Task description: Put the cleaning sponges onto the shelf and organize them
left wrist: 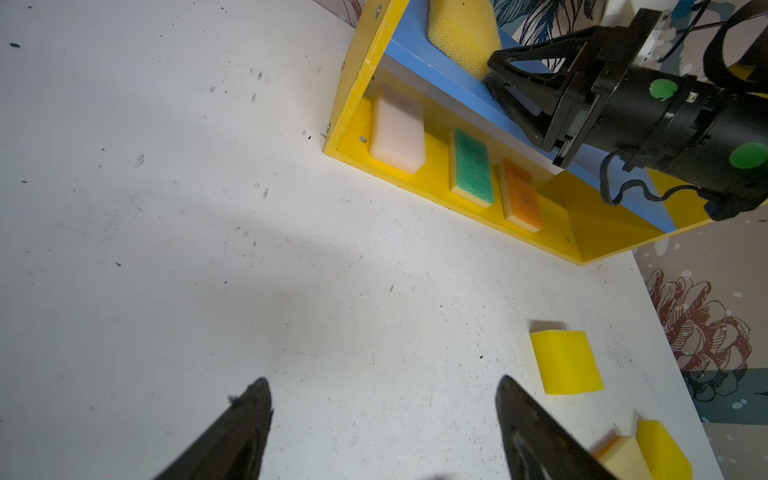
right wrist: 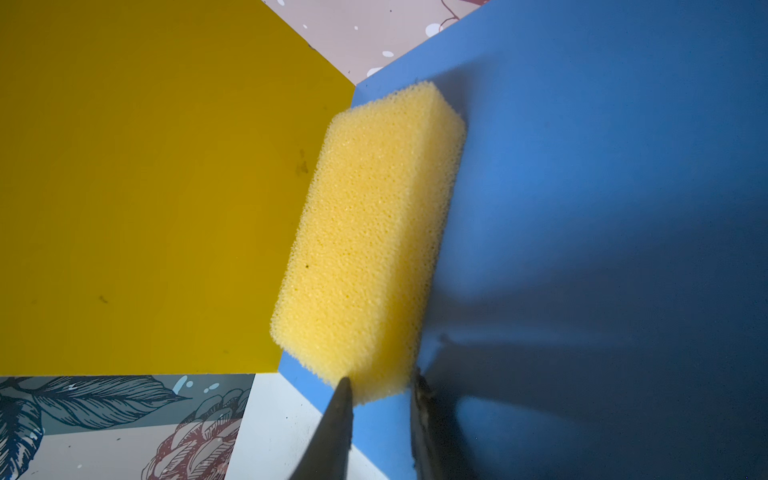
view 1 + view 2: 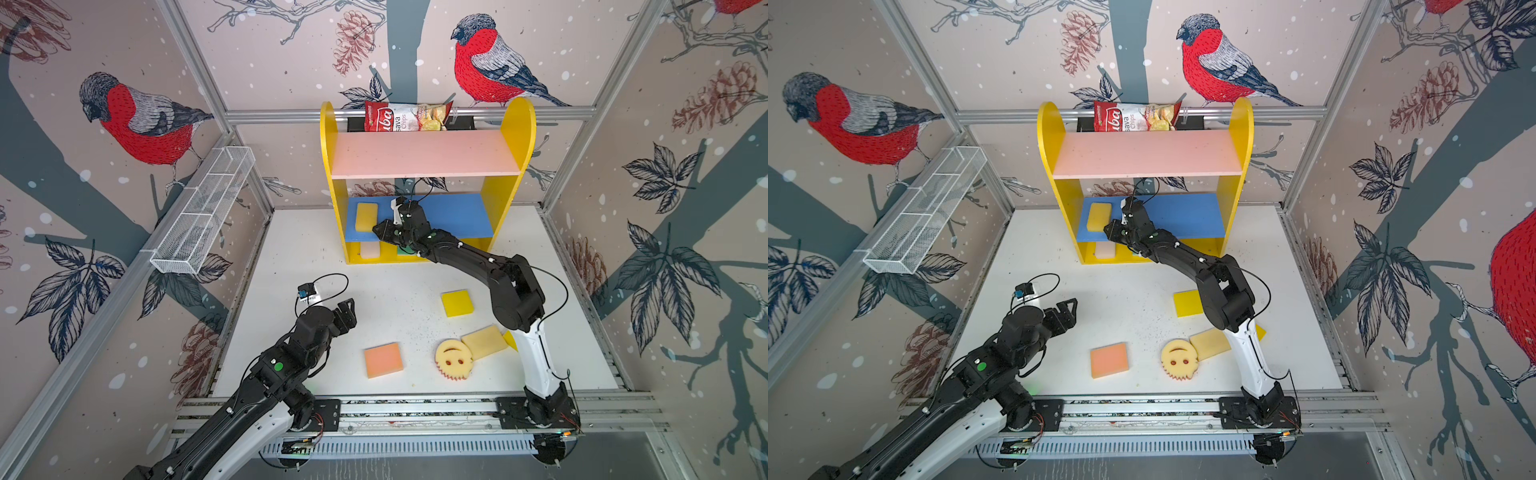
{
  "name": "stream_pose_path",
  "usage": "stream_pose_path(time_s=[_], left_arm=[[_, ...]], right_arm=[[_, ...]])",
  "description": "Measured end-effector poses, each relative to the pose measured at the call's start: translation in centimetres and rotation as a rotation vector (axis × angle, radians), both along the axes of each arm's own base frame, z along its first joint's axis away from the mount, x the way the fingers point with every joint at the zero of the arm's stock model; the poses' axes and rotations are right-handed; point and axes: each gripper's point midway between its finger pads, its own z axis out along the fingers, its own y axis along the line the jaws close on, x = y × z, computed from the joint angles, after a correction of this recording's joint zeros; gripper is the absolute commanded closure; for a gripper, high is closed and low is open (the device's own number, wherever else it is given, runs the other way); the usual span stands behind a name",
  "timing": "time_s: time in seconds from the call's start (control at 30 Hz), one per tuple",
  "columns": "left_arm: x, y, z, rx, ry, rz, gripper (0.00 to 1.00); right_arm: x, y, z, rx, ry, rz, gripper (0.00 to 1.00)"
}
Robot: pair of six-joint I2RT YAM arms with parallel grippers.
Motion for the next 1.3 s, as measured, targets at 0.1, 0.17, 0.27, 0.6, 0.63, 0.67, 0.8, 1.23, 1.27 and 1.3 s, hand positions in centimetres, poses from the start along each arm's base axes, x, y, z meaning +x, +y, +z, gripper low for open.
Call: stream_pose_path(time_s=[0.1,0.17,0.27,0.6,0.63,0.67,0.8,1.23,1.27,1.3], left_arm=[[0.0,0.0,-0.1,0.002,0.003,0.0,0.16],[0.0,0.0,-0.1,0.003,0.003,0.0,0.16],[0.0,0.0,-0.1,0.003,0.003,0.0,0.16],[0.0,0.0,-0.2,0.006,0.005,0.0,0.16],[0.0,0.0,-0.2,0.007,0.006,0.0,0.16],[0.0,0.0,-0.2,0.007,0.007,0.0,0.16],[0.1,-0.1,-0.2,0.007,0.007,0.0,0.16],[0.2,-0.1,-0.3,0.009,0.008,-0.001,0.16],[0.2,-0.1,-0.3,0.009,0.008,-0.001,0.16],[0.2,-0.1,-0.3,0.009,0.008,-0.001,0.16]], right_arm=[[-0.4,-0.5,0.1,-0.006,0.003,-0.006,0.74],[-0.4,-1.0,0.3,-0.009,-0.001,-0.019,0.74],[-0.1,-1.6,0.5,-0.01,-0.008,-0.037,0.74],[0.1,-1.5,0.7,0.002,-0.003,-0.051,0.74],[0.0,-1.3,0.7,0.003,-0.005,-0.047,0.74],[-0.1,-1.1,0.8,0.005,-0.006,-0.045,0.74],[-0.4,-0.5,0.8,0.008,-0.009,-0.033,0.74],[-1.2,0.5,0.2,0.002,0.001,-0.011,0.74],[-1.2,0.5,0.2,0.003,-0.001,-0.01,0.74],[-1.2,0.6,0.3,0.005,-0.003,-0.009,0.74]])
